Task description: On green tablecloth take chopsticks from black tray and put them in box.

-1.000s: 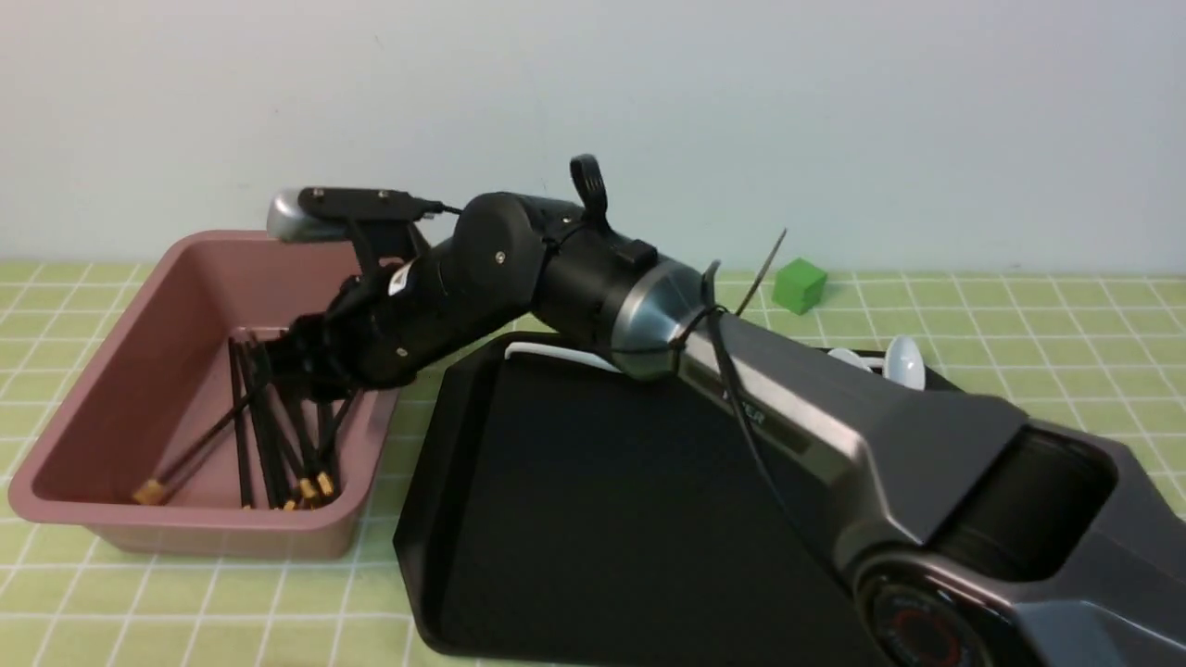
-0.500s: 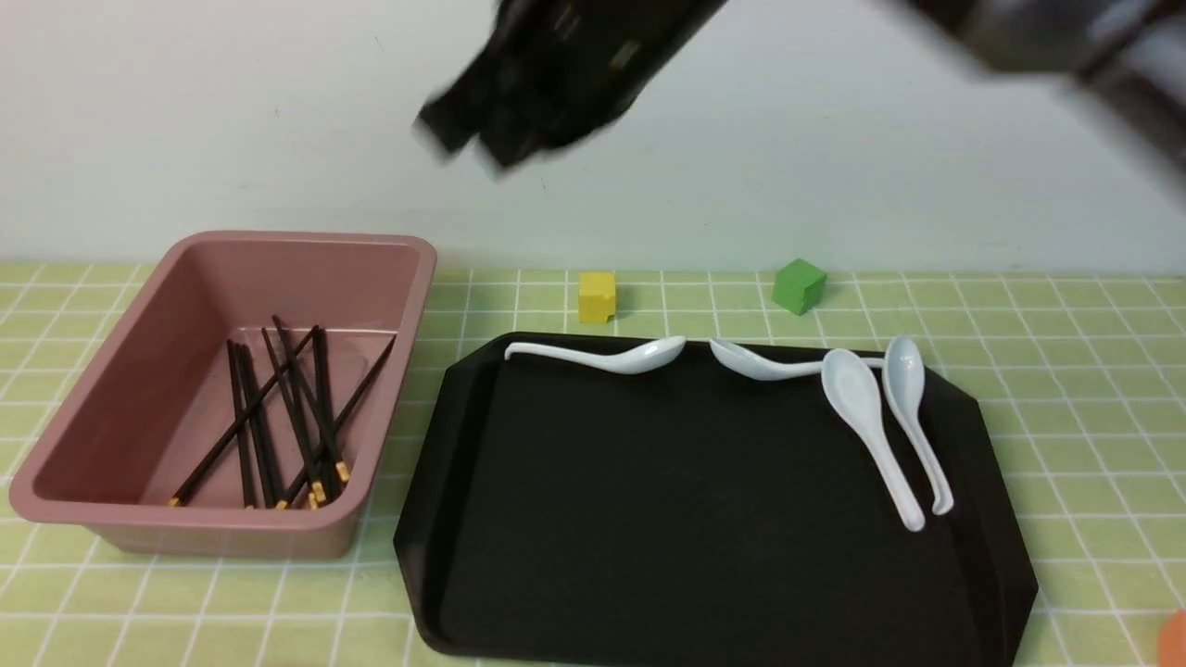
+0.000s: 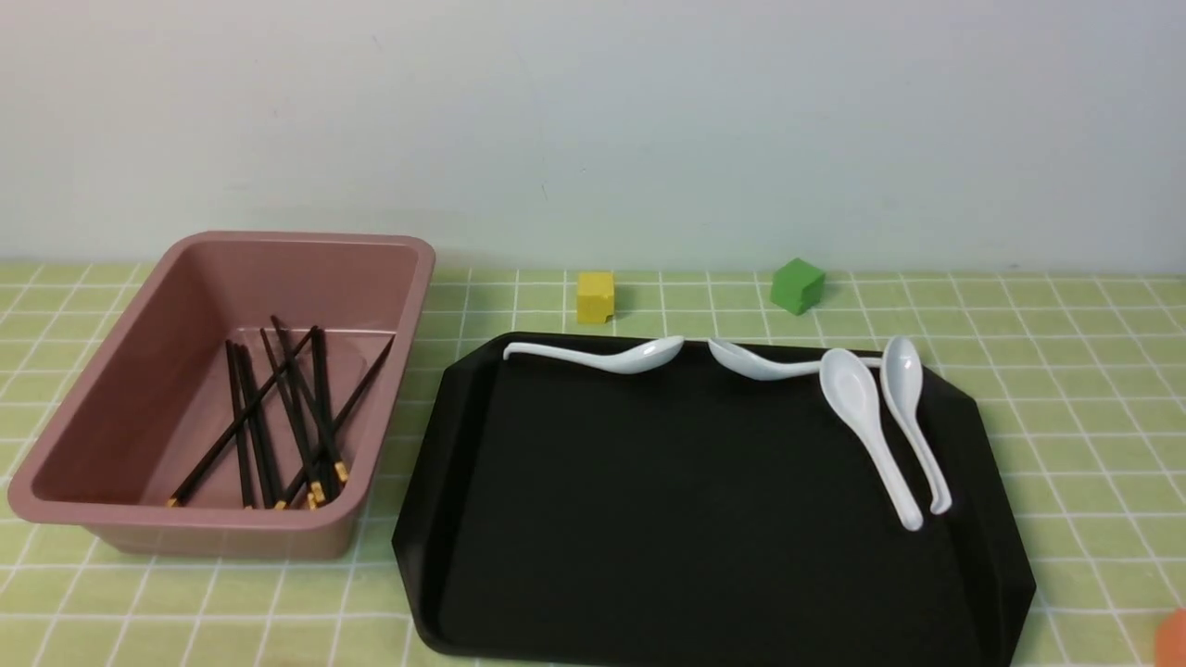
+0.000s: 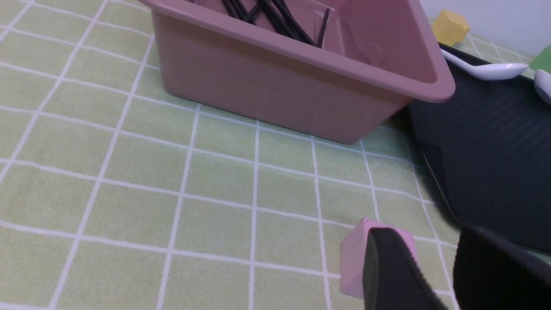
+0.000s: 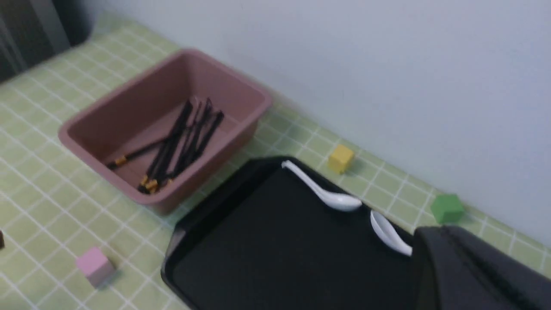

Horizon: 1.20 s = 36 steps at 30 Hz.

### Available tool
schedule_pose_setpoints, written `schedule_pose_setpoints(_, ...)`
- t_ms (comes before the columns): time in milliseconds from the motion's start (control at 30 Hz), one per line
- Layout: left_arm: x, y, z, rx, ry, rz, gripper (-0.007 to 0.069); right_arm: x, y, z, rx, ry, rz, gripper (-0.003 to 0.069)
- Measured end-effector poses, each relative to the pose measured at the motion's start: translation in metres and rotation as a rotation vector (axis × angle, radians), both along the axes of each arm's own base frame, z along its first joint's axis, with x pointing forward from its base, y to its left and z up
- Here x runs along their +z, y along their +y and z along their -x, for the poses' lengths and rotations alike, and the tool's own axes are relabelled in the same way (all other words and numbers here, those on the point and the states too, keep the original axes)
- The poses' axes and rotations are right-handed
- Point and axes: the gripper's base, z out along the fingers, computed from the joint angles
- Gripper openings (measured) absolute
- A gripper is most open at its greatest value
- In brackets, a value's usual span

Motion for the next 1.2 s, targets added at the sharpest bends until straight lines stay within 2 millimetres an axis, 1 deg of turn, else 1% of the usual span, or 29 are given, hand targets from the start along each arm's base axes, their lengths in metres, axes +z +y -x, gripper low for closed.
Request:
schedule_pose_setpoints(33,0.0,0.0,0.0,0.0,0.0,0.0,0.0239,-0.028,-0.006,0.008,0.008,-0.026,-0.038,-0.0006)
schedule_pose_setpoints(100,0.0,0.0,0.0,0.0,0.0,0.0,0.0239,-0.072,-0.01,0.016,0.022,-0.062,-0.103,-0.0005)
schedule_pose_setpoints(200,0.0,0.0,0.0,0.0,0.0,0.0,0.0239,-0.111,-0.014,0.023,0.04,-0.105,-0.156,-0.0003)
schedule_pose_setpoints(300,0.0,0.0,0.0,0.0,0.0,0.0,0.0239,-0.129,-0.021,0.032,0.057,-0.184,-0.207,-0.0001)
schedule_pose_setpoints(367,0.0,0.0,0.0,0.0,0.0,0.0,0.0239,-0.136,-0.026,0.039,0.063,-0.229,-0.228,0.0001)
schedule_pose_setpoints(500,0.0,0.0,0.0,0.0,0.0,0.0,0.0239,-0.148,-0.035,0.049,0.063,-0.255,-0.243,0.0001)
schedule_pose_setpoints(667,0.0,0.0,0.0,0.0,0.0,0.0,0.0239,-0.16,-0.039,0.054,0.063,-0.257,-0.241,0.0005)
schedule_pose_setpoints(800,0.0,0.0,0.0,0.0,0.0,0.0,0.0239,-0.164,-0.039,0.053,0.062,-0.251,-0.236,0.0009)
schedule_pose_setpoints(1200,0.0,0.0,0.0,0.0,0.0,0.0,0.0239,-0.165,-0.039,0.053,0.061,-0.238,-0.231,0.0018)
